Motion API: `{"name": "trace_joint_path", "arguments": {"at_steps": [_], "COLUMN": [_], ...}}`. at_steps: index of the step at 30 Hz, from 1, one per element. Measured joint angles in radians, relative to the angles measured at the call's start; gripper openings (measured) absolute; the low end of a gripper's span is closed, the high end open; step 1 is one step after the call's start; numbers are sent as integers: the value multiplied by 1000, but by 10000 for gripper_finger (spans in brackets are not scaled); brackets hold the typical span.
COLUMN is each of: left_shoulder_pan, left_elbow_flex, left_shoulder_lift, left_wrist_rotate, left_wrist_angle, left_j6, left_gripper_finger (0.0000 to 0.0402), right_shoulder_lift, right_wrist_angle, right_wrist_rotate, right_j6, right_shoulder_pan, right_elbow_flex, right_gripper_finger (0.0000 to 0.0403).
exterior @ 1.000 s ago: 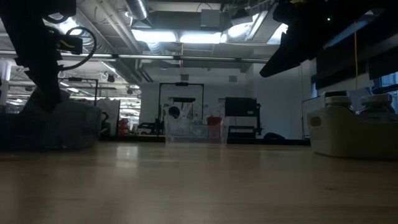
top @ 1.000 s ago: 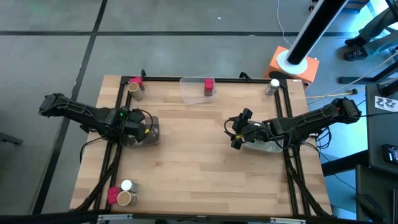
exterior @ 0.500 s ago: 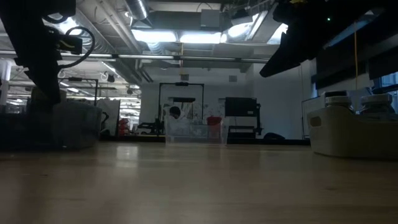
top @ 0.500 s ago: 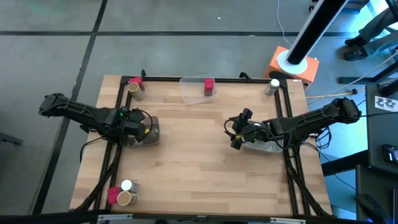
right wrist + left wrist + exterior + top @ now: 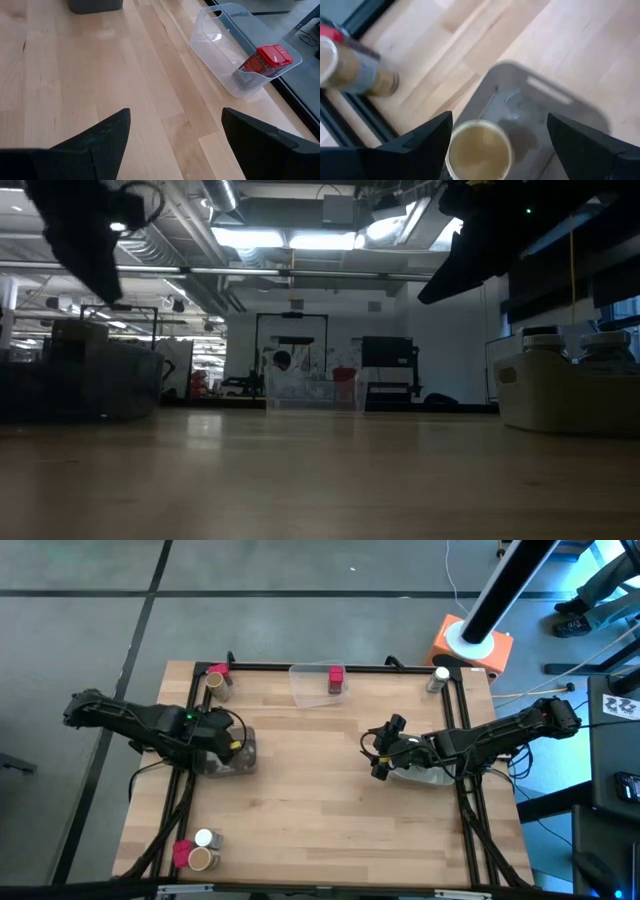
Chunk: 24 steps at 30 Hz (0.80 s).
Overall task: Sort spices by type
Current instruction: Put the top brown spice bottle into the black bin
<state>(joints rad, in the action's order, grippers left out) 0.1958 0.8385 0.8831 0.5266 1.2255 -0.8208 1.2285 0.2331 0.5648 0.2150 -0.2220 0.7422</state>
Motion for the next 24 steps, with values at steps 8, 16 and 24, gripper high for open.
{"name": "trace_joint_path", "arguments": {"at_steps": [8,16,24], "left_shoulder_pan": [-67,-238,-432], "left_elbow_flex": [78,78,78], "left_shoulder_lift": [0,0,3], "left_wrist_rotate": [135,184,185], "left_wrist_angle": [-10,-12,-95], "left_j6": [16,58,182], "left_gripper_finger": [308,308,308], "right_shoulder_lift": [0,0,0], "right_wrist_angle": [0,-20,-123], "right_wrist_rotate": [12,44,-105], "right_j6": [-17,-117,-276], "right_shoulder_pan": [0,26,183], "right_elbow_flex": [0,0,0], "right_gripper_finger": [314,314,314]}}
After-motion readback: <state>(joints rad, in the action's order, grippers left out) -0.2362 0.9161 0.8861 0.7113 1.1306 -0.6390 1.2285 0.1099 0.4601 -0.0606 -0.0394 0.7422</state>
